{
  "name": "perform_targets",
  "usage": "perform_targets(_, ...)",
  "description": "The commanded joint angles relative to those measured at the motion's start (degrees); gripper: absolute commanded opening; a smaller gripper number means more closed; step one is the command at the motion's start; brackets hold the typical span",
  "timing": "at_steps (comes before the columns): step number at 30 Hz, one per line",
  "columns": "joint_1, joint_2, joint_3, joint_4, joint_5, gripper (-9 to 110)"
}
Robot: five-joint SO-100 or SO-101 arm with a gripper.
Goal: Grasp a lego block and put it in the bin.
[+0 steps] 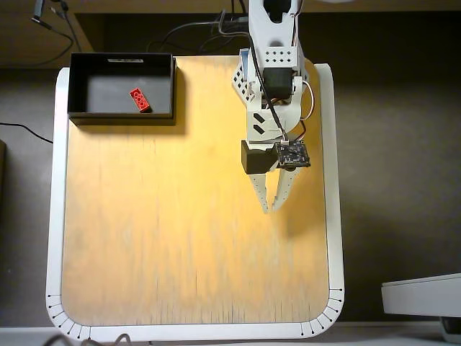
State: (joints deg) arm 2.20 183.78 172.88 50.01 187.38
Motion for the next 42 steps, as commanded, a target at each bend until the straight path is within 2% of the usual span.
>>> perform_targets(1,-0.9,5.2,9.1,1.9,-2.5,0)
perform_targets(12,-0.8,5.2,9.1,18.1,-1.8,0)
perform_targets(17,-0.8,5.2,9.1,25.2,-7.2,0)
perform_targets(42,-0.8,5.2,9.1,25.2,-9.1,0)
